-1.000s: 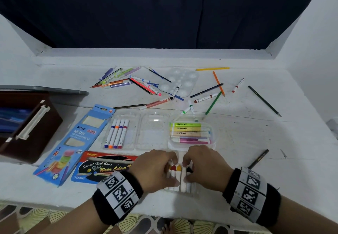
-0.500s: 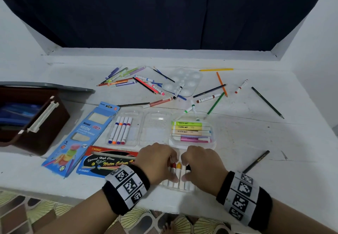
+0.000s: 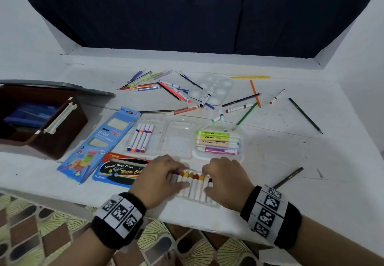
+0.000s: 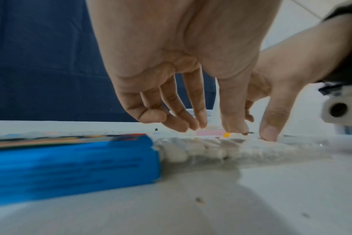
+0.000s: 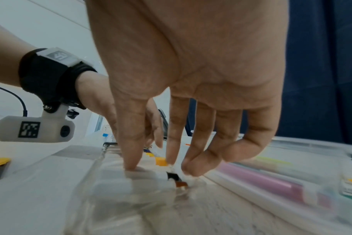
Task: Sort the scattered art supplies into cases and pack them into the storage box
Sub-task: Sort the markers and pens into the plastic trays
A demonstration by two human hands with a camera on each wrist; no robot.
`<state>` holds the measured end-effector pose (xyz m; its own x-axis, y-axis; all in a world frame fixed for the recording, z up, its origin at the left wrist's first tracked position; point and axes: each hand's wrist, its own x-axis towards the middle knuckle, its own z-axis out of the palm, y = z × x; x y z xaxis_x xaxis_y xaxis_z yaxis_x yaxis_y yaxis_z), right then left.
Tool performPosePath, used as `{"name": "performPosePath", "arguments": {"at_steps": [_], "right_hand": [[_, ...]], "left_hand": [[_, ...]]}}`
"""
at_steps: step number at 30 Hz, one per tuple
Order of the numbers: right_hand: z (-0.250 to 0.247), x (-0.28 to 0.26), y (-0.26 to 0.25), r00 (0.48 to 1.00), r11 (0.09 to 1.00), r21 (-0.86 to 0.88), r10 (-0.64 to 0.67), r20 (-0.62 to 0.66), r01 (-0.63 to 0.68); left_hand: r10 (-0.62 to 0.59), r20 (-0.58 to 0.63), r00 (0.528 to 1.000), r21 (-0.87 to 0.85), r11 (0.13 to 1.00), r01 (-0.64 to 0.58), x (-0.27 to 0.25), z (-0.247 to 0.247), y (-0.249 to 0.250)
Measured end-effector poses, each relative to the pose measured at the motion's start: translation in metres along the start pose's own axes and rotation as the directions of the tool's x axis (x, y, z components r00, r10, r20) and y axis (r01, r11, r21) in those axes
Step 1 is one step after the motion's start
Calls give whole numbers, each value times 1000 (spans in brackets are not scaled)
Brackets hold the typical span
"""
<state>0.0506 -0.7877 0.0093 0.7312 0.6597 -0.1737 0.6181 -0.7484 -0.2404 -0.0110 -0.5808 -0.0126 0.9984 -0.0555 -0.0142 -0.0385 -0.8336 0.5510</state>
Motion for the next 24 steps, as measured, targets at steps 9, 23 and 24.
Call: {"name": "performPosePath", "arguments": {"at_steps": [9,23,24], "right_hand": [[12,9,-28,992,996,86,-22,128,11],[25,24,-45,994,999,18,-33,108,32],[25,27,-47,994,999,20,-35,104,33]], "left_hand": [[-95,273,957,346,938,-5,-18,-58,-77],[44,349,936,387,903,-187,-5,-61,-83],[50,348,936,375,908,-188,-6,-59,-81]]}}
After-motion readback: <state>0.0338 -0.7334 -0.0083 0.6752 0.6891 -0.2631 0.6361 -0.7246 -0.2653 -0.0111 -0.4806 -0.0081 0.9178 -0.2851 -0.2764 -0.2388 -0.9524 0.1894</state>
